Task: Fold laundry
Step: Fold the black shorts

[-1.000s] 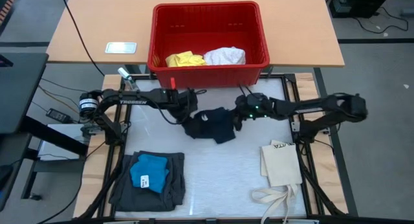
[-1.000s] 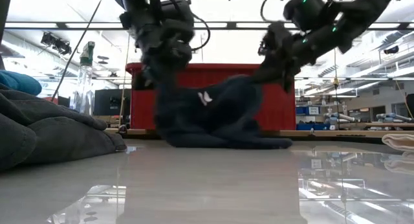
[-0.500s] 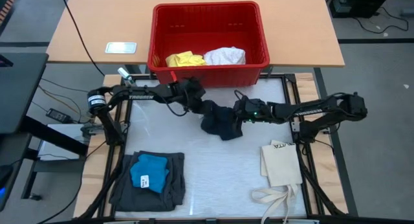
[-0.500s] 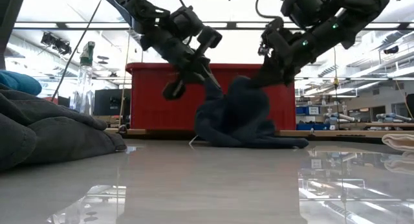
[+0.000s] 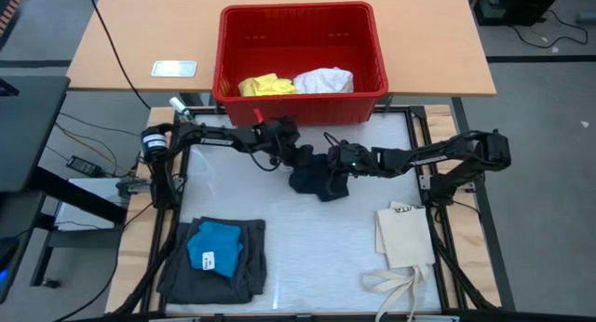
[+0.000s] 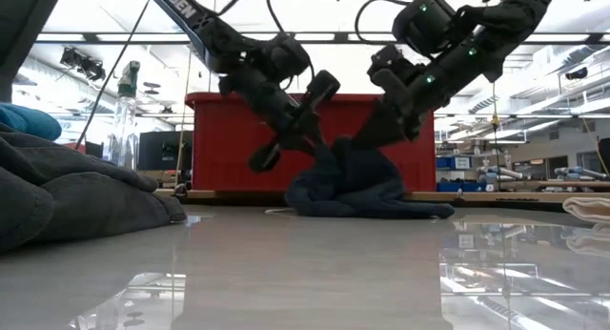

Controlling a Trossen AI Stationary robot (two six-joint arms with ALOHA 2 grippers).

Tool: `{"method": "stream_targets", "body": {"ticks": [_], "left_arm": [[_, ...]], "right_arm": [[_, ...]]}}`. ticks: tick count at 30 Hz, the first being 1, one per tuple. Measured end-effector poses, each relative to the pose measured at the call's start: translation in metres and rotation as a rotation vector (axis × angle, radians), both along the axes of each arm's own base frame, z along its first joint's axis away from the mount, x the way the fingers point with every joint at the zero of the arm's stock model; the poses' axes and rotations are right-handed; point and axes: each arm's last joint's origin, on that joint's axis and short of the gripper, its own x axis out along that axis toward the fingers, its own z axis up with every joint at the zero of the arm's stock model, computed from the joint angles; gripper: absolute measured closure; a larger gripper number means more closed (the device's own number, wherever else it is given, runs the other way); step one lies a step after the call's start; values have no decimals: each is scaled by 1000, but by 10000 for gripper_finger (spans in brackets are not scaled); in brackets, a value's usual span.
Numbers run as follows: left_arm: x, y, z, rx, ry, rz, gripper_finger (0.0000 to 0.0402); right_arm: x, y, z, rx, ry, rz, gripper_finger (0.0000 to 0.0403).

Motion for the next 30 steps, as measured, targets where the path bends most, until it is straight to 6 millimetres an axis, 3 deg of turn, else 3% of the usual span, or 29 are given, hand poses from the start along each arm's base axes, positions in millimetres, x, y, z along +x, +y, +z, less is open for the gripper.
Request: {"method": "stream_targets", "body": {"ticks": [11,15,30], "left_arm": [[5,0,-2,-28,-27,30,388],[6,1,0,-42,-45,55,388],[14,5,11,-59,-161,305,388]], "right_arm": [[5,-5,-17,21,43,0,137],[8,-7,-17,28,8,-15,96],[9,-14,-12,-31,-60,-186,89]]}}
